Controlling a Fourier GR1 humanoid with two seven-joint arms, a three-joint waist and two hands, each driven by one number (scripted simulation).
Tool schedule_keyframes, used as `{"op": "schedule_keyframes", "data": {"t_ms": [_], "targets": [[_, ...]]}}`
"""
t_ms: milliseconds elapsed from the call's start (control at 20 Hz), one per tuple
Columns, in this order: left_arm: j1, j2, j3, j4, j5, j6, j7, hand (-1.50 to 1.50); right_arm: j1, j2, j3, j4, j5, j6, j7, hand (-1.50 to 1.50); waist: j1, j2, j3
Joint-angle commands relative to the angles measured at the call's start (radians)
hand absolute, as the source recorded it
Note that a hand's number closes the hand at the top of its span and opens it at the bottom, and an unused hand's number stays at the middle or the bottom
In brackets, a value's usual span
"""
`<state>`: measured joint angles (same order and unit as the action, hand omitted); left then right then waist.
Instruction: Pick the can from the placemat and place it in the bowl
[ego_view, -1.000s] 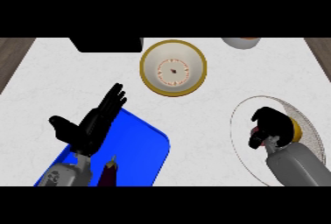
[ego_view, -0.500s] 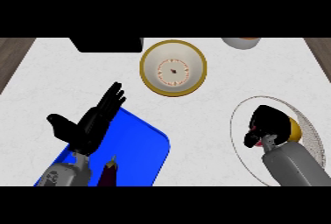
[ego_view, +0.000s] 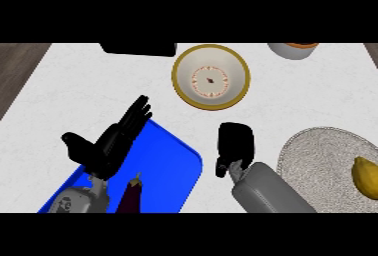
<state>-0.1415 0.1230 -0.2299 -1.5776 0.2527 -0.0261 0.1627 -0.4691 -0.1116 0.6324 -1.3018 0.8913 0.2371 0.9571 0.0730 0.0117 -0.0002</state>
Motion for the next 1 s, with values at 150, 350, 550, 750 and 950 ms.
{"op": "schedule_keyframes", "data": {"t_ms": [150, 350, 550, 750, 950], "targets": [[-0.043, -0.007, 0.006, 0.030, -0.005, -0.008, -0.003, 0.00, -0.247, 0.109, 0.256, 0.091, -0.059, -0.143, 0.131, 1.50, 0.020, 0.000, 0.000], [-0.051, -0.017, 0.018, 0.045, -0.004, -0.004, -0.012, 0.00, -0.333, 0.110, 0.327, 0.003, -0.140, -0.240, 0.221, 1.50, -0.005, -0.007, 0.000], [-0.047, -0.020, 0.012, 0.062, -0.025, 0.013, 0.001, 0.00, -0.461, 0.111, 0.333, -0.093, -0.132, -0.251, 0.334, 1.50, -0.016, -0.015, -0.001], [0.020, 0.008, 0.025, 0.042, -0.006, -0.031, -0.045, 0.00, -0.575, 0.111, 0.320, -0.140, -0.098, -0.215, 0.437, 1.50, -0.026, -0.022, -0.002], [-0.003, -0.016, 0.034, 0.069, -0.025, 0.007, -0.045, 0.00, -0.684, 0.111, 0.247, -0.152, -0.115, -0.178, 0.464, 1.50, -0.046, -0.021, -0.001]]}}
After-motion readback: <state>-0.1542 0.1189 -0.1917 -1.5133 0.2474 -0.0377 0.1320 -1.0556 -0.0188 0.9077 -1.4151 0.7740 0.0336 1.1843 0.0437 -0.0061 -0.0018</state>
